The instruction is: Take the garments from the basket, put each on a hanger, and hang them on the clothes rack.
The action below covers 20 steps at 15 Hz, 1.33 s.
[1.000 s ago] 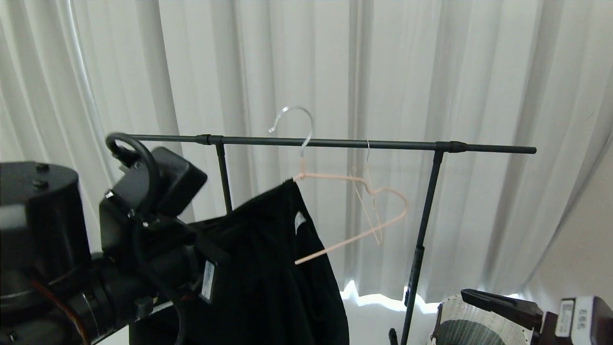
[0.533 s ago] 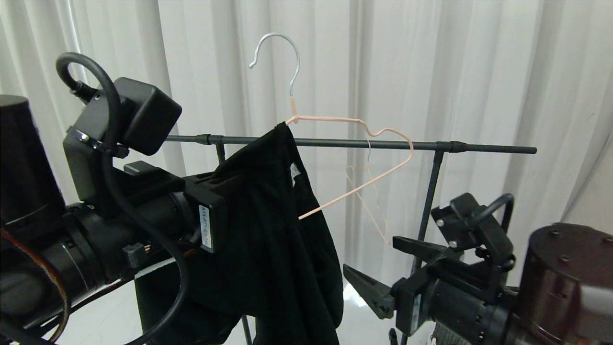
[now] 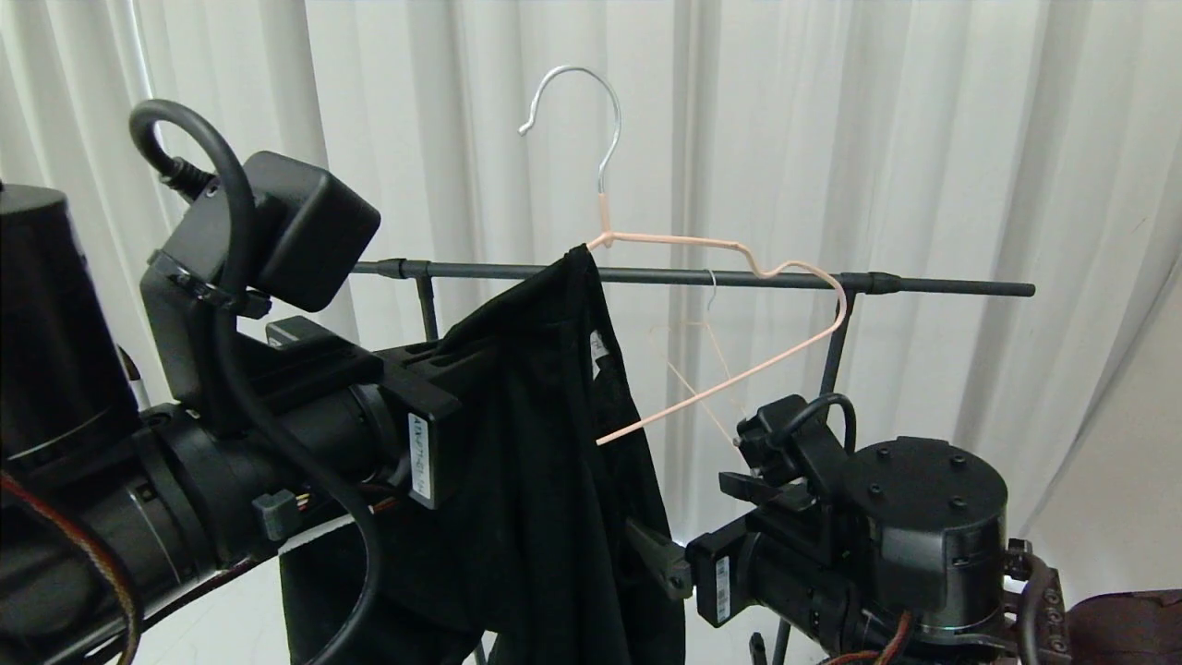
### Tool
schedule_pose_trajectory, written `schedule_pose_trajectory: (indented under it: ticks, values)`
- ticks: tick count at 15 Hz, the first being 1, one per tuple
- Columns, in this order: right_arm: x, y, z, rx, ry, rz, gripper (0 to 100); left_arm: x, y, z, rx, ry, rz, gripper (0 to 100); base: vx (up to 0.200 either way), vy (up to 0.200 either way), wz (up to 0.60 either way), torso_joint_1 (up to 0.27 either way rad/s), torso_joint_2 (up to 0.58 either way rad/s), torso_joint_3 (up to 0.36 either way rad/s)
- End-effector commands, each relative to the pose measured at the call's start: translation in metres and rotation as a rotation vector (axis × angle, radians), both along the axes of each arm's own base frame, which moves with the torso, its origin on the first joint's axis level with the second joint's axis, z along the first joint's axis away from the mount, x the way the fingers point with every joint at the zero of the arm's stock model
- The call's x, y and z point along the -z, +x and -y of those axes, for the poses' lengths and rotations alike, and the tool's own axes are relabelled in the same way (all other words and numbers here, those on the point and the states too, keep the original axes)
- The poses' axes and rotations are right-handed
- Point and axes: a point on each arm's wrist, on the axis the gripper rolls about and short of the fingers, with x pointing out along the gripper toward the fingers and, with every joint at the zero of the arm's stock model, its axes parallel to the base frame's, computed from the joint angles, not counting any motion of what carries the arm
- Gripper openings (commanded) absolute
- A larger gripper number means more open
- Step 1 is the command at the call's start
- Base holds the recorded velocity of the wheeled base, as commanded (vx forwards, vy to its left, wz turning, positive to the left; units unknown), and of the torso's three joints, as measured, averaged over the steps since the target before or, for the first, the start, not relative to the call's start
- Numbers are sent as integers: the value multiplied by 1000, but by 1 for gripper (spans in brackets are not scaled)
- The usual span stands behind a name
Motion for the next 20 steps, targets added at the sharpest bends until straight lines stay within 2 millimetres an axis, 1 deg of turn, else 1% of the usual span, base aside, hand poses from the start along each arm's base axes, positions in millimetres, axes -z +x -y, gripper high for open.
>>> schedule_pose_trajectory:
  ticks: [1, 5, 9, 12, 13, 14, 15, 18, 20]
  values:
    - [4, 1, -2, 2, -10, -6, 100, 2, 2, 3, 3, 8, -8, 0, 0, 0, 0, 0, 0, 0]
    - [7, 2, 0, 14, -24, -9, 100, 2, 1, 4, 10, 7, -8, 0, 0, 0, 0, 0, 0, 0]
    - [31, 0, 5, 76, -128, -26, 100, 1, 1, 3, 9, 3, -4, 0, 0, 0, 0, 0, 0, 0]
    - [34, 1, 7, 91, -158, -37, 100, 1, 0, 3, 7, 3, -4, 0, 0, 0, 0, 0, 0, 0]
    - [34, 4, 10, 125, -170, -35, 100, 1, 0, 2, 7, 3, -4, 0, 0, 0, 0, 0, 0, 0]
    - [33, 5, 11, 142, -170, -30, 100, 2, 0, 2, 6, 4, -5, 0, 0, 0, 0, 0, 0, 0]
    - [26, 4, 13, 143, -148, -18, 100, 2, 1, 2, 3, 6, -6, 0, 0, 0, 0, 0, 0, 0]
    - [-2, -17, 14, 74, -46, 23, 100, 3, 4, 1, -11, 10, -10, 0, 0, 0, 0, 0, 0, 0]
    - [-12, -27, 14, 42, -10, 40, 100, 3, 4, 1, -13, 10, -10, 0, 0, 0, 0, 0, 0, 0]
